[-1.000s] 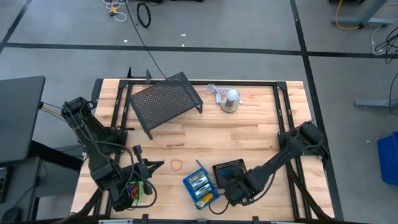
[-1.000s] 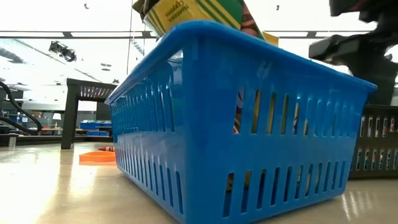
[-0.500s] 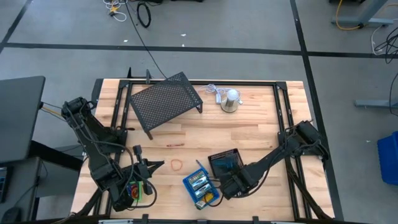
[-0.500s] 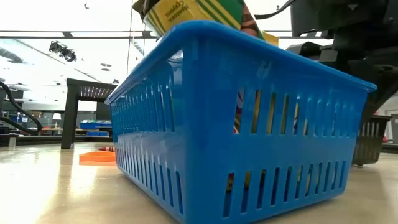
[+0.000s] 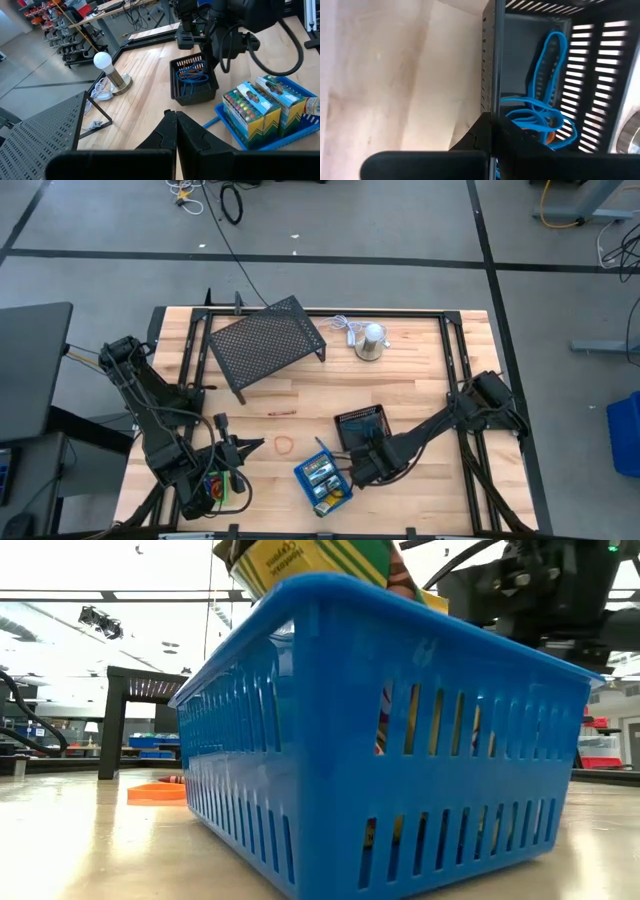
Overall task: Pick & Place Office Desk Supplies
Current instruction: Put the black bin with rubber bands on the shelf
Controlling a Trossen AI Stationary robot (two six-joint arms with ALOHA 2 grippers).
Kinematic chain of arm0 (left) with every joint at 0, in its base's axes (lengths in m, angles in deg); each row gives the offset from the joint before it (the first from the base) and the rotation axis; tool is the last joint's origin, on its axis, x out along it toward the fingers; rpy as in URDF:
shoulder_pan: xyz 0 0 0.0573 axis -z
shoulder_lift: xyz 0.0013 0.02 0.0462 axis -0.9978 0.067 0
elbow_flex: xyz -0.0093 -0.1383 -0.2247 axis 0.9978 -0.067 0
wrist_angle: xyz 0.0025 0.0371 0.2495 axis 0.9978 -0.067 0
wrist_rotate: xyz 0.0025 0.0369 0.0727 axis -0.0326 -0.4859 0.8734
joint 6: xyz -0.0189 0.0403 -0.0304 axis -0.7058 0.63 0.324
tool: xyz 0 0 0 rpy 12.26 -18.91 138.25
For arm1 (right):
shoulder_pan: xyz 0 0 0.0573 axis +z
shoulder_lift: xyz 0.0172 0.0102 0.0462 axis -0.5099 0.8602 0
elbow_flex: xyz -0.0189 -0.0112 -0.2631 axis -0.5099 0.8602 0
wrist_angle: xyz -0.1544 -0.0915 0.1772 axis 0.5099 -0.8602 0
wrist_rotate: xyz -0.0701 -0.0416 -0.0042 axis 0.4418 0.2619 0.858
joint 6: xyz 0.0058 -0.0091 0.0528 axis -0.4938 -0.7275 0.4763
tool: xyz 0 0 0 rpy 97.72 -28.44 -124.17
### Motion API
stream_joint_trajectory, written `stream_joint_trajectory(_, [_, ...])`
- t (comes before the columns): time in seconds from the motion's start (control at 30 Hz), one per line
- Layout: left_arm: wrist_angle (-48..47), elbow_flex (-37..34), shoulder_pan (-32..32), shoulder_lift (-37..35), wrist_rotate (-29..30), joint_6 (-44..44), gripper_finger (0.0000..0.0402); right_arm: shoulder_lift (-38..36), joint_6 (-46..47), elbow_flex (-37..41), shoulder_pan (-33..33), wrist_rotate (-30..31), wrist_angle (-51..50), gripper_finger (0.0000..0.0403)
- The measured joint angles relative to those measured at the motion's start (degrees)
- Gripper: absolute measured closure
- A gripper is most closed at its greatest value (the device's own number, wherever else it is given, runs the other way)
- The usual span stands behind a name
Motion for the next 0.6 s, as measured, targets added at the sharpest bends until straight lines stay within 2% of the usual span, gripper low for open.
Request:
stream_joint_trajectory(0.17, [0.0,0.0,0.0,0.0,0.0,-0.6,0.0400,0.0,-2.6,-0.7,-1.5,1.8,-1.5,0.0394])
stream_joint_trajectory(0.37, [1.2,0.0,1.3,0.0,1.2,-1.0,0.0400,-0.6,-8.4,-6.2,-4.1,6.7,-0.5,0.0394])
stream_joint_trajectory(0.5, [3.6,0.0,2.6,0.0,3.0,0.0,0.0400,-3.0,-15.1,-8.3,-6.0,6.6,9.3,0.0394])
stream_joint_trajectory(0.6, [5.5,0.0,3.1,0.0,3.5,0.7,0.0400,-5.3,-20.0,-8.3,-7.8,2.6,19.4,0.0394])
